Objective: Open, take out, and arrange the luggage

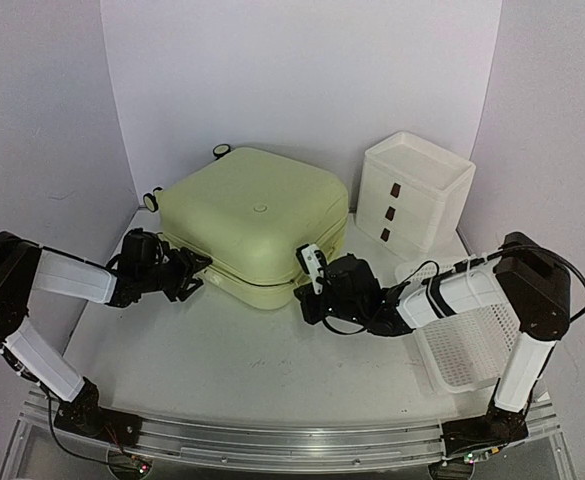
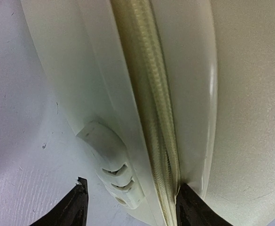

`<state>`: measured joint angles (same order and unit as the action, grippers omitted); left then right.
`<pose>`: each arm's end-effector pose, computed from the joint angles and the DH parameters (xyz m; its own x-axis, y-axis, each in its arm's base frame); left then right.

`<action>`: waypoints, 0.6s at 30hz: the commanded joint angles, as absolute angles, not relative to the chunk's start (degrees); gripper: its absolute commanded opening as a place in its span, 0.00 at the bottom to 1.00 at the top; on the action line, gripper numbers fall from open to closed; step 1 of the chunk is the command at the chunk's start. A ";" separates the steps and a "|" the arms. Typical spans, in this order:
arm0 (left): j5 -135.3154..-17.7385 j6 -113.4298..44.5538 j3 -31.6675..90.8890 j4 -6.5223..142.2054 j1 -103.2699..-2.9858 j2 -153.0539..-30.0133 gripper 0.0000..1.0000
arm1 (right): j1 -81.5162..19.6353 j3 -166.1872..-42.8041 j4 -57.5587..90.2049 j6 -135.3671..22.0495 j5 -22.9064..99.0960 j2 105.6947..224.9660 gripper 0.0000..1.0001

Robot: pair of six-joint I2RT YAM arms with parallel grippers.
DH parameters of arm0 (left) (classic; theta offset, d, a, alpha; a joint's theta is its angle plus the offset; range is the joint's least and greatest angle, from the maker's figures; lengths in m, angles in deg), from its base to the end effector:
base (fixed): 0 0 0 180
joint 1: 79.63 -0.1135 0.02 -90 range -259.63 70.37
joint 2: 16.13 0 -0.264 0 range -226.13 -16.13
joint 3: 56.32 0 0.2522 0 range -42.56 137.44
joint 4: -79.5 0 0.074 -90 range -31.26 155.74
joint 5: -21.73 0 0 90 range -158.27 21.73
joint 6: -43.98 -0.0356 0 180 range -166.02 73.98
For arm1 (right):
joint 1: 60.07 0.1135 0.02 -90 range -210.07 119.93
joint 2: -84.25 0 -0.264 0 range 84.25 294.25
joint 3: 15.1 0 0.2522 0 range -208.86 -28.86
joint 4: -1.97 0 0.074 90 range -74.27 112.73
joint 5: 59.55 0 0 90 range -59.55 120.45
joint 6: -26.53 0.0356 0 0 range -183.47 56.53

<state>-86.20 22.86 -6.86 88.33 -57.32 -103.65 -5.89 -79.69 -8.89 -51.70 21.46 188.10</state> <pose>0.2746 -0.1245 0.1691 -0.7315 -0.6592 -0.1742 -0.2017 0.4533 -0.8682 0.2237 0.3004 0.1583 -0.4195 -0.2369 -0.8763 -0.6485 0.7537 0.1067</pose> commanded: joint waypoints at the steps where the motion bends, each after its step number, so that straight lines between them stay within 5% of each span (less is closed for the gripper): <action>1: -85.57 23.14 -3.97 91.05 -57.56 -106.50 0.59 | -6.89 -79.31 -9.90 -51.35 19.16 186.11 0.00; 5: -84.56 25.23 -5.00 90.92 -57.52 -108.05 0.50 | -6.81 -79.31 -9.94 -51.18 19.12 186.13 0.00; 11: -84.34 25.77 -4.72 90.96 -57.57 -110.26 0.65 | -6.81 -79.14 -9.94 -51.25 19.38 186.03 0.00; 18: -82.76 24.29 -5.05 90.81 -57.69 -108.64 0.27 | -6.85 -78.96 -9.13 -53.43 16.92 184.80 0.00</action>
